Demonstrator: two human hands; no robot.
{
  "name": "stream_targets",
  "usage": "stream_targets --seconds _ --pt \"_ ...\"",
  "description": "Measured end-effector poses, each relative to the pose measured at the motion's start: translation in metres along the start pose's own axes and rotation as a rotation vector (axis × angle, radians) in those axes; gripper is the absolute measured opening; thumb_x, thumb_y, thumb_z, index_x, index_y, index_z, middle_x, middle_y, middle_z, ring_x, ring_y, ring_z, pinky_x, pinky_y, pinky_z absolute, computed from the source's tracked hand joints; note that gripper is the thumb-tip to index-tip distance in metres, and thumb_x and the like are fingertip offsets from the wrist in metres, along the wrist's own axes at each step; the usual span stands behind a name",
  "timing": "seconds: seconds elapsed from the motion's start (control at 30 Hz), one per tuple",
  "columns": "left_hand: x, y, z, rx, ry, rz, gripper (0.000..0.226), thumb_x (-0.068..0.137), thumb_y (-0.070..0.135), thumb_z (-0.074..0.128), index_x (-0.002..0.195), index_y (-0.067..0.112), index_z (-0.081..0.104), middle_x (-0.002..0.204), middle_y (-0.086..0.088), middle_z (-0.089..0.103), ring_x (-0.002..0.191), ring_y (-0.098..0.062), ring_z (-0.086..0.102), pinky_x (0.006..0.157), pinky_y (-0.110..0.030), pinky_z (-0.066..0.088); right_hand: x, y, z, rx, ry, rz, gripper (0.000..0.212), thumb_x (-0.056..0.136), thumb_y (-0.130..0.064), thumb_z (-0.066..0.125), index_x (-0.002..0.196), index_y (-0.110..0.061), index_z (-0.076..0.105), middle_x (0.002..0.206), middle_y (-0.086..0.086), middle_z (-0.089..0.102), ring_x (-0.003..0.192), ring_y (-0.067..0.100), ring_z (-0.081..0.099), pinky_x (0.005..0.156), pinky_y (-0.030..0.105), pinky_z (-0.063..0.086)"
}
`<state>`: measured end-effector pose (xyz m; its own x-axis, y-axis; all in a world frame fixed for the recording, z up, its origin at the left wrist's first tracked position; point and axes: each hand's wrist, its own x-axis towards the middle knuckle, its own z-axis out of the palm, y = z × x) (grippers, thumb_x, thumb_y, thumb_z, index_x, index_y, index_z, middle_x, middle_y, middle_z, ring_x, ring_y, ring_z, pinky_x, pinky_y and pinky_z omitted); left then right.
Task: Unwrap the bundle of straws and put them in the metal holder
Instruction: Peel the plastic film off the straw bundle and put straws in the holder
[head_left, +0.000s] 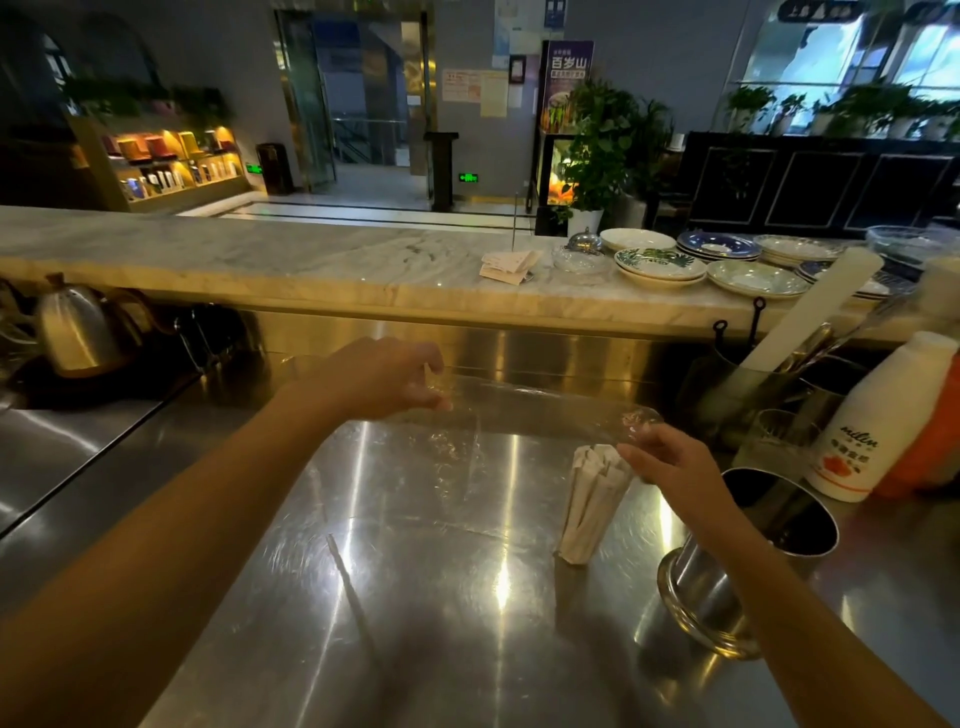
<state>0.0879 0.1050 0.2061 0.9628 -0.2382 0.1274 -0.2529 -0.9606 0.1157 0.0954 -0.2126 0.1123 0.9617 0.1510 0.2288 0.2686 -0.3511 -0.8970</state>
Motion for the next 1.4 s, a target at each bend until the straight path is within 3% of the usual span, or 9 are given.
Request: stream_targets --seconds 0.13,0.33,0.53,0.73,0.87,1.1,1.23,1.3,1.4 --pt "-0.001 -0.008 -0.001 0.021 0.059 0.023 0.040 0.080 0.049 0.061 0.110 0.023 0.056 0.108 -0.003 0.067 0.089 -0.018 0.059 0.070 -0.029 0.039 -0.003 -0.003 -0.001 -0.013 0.071 0.011 0.016 0.088 -0.010 0.054 0.080 -0.021 0.063 0.078 0.005 0.064 0.078 0.024 0.060 0.068 0.028 0.047" --pt "-0.002 -0.016 0.006 -0.069 0.037 -0.008 0.028 0.082 0.042 0.062 0.103 0.022 0.059 0.105 -0.004 0.067 0.087 -0.019 0.058 0.070 -0.030 0.041 0.003 -0.034 -0.008 0.003 0.100 -0.013 0.015 0.086 -0.014 0.056 0.093 -0.006 0.066 0.089 0.014 0.066 0.086 0.033 0.063 0.082 0.056 0.051" --pt "-0.005 -0.024 0.019 -0.173 -0.044 -0.072 0.018 0.082 0.030 0.065 0.095 0.019 0.059 0.097 -0.005 0.065 0.084 -0.022 0.058 0.073 -0.037 0.047 0.009 -0.067 -0.011 0.003 0.134 -0.105 0.007 0.082 -0.018 0.062 0.083 -0.023 0.066 0.079 -0.006 0.064 0.078 0.008 0.060 0.069 0.021 0.044" --pt "-0.008 -0.030 0.024 -0.174 -0.024 -0.042 0.007 0.085 0.016 0.060 0.083 0.022 0.059 0.088 -0.001 0.063 0.080 -0.017 0.058 0.063 -0.027 0.041 0.016 -0.076 -0.013 0.036 0.156 -0.149 0.017 0.079 -0.014 0.066 0.072 -0.029 0.066 0.072 -0.006 0.064 0.063 -0.006 0.058 0.060 0.008 0.046" --pt "-0.009 -0.029 0.024 -0.187 0.037 -0.026 0.011 0.085 0.016 0.061 0.079 0.024 0.058 0.079 0.002 0.060 0.071 -0.012 0.054 0.057 -0.022 0.038 0.017 -0.070 -0.016 0.050 0.163 -0.120 0.011 0.077 -0.015 0.068 0.075 -0.027 0.068 0.074 -0.005 0.066 0.065 -0.005 0.060 0.066 0.017 0.044" --pt "-0.002 -0.022 0.016 -0.231 0.120 0.016 0.008 0.083 0.013 0.062 0.078 0.019 0.061 0.077 0.000 0.062 0.072 -0.018 0.057 0.063 -0.031 0.045 0.018 -0.065 -0.026 0.058 0.224 -0.148 0.010 0.079 -0.018 0.066 0.078 -0.028 0.067 0.077 -0.007 0.067 0.068 -0.005 0.062 0.068 0.018 0.045" --pt "0.002 -0.013 0.020 -0.191 -0.028 0.002 0.012 0.085 0.014 0.059 0.081 0.025 0.057 0.082 0.003 0.060 0.072 -0.010 0.053 0.057 -0.022 0.039 0.017 -0.062 -0.023 -0.134 0.020 -0.095 0.015 0.079 -0.016 0.066 0.071 -0.029 0.064 0.074 -0.006 0.065 0.070 0.005 0.061 0.064 0.018 0.042" --pt "0.003 -0.011 0.024 -0.226 -0.080 -0.010 0.010 0.084 0.019 0.063 0.091 0.025 0.057 0.090 0.002 0.060 0.077 -0.012 0.054 0.060 -0.022 0.041 0.017 -0.059 -0.020 -0.185 0.008 -0.085 0.015 0.079 -0.016 0.066 0.070 -0.027 0.062 0.073 -0.005 0.063 0.069 0.005 0.059 0.061 0.015 0.040" --pt "0.004 -0.007 0.030 -0.285 -0.104 -0.026 0.042 0.079 0.030 0.068 0.116 0.023 0.051 0.097 0.008 0.051 0.088 -0.014 0.053 0.064 -0.021 0.040 0.019 -0.051 -0.017 -0.145 0.026 -0.054 0.011 0.080 -0.015 0.065 0.071 -0.013 0.059 0.073 0.006 0.061 0.064 0.013 0.056 0.059 0.018 0.040"
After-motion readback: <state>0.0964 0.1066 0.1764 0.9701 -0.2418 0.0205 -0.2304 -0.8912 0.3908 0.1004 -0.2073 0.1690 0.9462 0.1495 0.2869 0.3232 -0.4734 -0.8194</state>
